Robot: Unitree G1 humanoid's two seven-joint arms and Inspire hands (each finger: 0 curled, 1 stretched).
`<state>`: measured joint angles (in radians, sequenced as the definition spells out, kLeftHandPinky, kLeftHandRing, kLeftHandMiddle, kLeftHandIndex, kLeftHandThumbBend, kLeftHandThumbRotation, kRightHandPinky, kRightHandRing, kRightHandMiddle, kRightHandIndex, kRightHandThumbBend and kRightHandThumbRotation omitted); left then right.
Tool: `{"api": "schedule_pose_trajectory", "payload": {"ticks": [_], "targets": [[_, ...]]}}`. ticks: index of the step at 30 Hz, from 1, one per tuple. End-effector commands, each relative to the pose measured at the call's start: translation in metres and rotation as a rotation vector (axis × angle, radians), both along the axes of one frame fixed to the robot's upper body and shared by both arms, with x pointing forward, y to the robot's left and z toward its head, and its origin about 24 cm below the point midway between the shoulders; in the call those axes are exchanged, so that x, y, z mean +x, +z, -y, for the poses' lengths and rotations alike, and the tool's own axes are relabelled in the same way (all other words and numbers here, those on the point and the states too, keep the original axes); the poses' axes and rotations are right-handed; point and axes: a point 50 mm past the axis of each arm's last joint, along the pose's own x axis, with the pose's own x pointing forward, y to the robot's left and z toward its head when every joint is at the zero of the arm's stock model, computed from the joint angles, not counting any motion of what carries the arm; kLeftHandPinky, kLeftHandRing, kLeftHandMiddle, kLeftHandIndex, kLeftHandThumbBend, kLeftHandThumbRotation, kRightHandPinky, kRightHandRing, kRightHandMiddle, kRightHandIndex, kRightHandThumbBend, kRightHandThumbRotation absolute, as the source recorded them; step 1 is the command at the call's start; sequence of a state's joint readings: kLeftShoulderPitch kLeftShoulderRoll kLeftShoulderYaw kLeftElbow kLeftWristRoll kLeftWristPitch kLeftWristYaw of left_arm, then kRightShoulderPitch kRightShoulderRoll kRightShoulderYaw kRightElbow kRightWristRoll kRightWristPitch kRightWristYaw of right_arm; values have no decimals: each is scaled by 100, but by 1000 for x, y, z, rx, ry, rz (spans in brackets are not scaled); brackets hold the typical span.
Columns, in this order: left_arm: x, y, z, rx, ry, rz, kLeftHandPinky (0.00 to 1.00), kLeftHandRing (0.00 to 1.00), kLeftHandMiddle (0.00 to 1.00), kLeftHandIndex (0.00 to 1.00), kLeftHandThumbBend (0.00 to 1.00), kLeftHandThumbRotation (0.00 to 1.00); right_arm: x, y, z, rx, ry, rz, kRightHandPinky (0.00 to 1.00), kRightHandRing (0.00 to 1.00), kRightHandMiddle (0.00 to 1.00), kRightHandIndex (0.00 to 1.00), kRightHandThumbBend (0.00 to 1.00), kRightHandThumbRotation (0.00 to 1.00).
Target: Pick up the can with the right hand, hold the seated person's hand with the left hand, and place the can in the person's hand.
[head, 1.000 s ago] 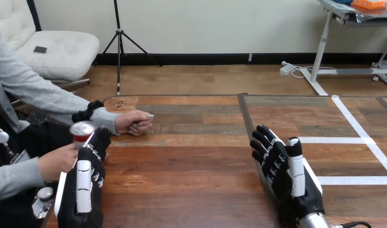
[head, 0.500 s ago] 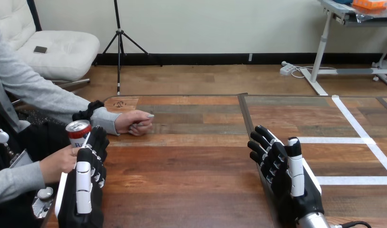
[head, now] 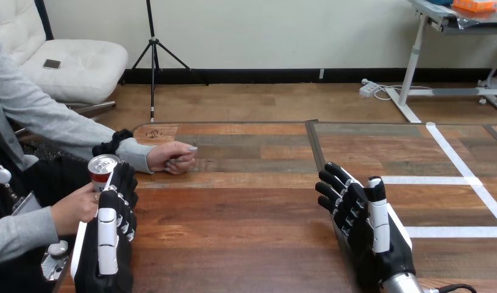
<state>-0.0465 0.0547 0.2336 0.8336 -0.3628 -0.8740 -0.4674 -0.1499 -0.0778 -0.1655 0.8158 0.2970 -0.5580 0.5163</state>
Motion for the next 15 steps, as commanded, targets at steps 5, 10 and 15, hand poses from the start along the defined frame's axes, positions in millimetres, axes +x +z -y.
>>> {"api": "schedule_pose_trajectory", "payload": {"ticks": [5,10,15], "targets": [[18,14,4,7,-24,69,100,99,97,96,68,100,20,20,-5,0,6,86,92,91,91,89,86,100],[18,14,4,11,-19,72,100,99,96,95,68,100,20,20,-5,3,5,85,92,91,91,89,85,100],[18,14,4,12,-18,74,100,98,95,95,67,100,20,20,-5,6,3,84,92,91,91,89,85,100]]}}
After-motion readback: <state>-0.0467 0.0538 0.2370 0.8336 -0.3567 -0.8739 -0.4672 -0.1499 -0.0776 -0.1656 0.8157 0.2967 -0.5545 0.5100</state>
